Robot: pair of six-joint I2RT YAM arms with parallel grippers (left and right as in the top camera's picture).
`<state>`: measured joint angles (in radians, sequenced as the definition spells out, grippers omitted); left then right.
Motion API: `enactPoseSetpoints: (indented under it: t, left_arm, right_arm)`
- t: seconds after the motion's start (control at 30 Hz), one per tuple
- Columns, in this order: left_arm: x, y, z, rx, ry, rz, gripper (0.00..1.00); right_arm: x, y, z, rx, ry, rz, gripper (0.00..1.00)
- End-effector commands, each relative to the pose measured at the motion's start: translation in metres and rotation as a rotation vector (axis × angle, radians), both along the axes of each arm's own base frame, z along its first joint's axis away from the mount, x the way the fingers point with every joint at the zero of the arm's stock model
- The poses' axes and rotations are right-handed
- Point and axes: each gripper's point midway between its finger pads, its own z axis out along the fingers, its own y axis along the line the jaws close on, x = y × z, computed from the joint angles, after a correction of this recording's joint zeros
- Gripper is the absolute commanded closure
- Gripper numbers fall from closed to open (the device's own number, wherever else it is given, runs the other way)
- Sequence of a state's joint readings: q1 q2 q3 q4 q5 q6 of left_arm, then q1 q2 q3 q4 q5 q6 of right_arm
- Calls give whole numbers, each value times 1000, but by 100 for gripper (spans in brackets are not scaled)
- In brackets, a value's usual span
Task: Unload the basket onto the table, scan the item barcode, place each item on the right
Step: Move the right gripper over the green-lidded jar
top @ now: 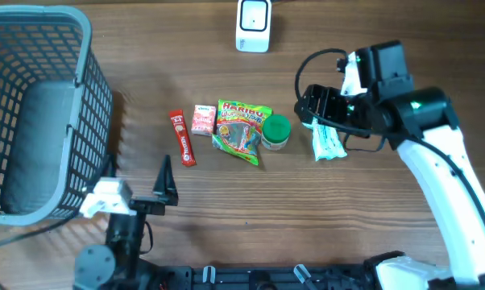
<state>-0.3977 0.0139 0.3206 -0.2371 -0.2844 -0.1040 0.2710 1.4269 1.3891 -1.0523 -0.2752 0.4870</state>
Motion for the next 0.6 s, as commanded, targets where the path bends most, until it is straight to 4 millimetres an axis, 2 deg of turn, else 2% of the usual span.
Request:
enactPoseSetpoints:
  t: [0.0,0.13,0.23,0.37,0.43,0.57]
  left_arm:
    - [5,0,-24,-20,61,12,0]
    - [4,7,-47,-63,156,52,0]
    - [7,9,-56,-77,168,68,0]
    - [13,17,-96,-195,249,147,0]
    - [15,18,-109,-229,273,164,0]
    - [14,19,-115,-218,293,168,0]
  right_arm:
    - [14,-9,-24,-85,134,-223,1]
    - [21,13,-55,-142,305,-356,1]
    - [22,25,-70,-158,413,-479,1]
    - [20,34,-91,-111,542,-669,1]
    - [21,45,-96,-63,584,-680,1]
    - [26,57,-117,-38,641,-683,1]
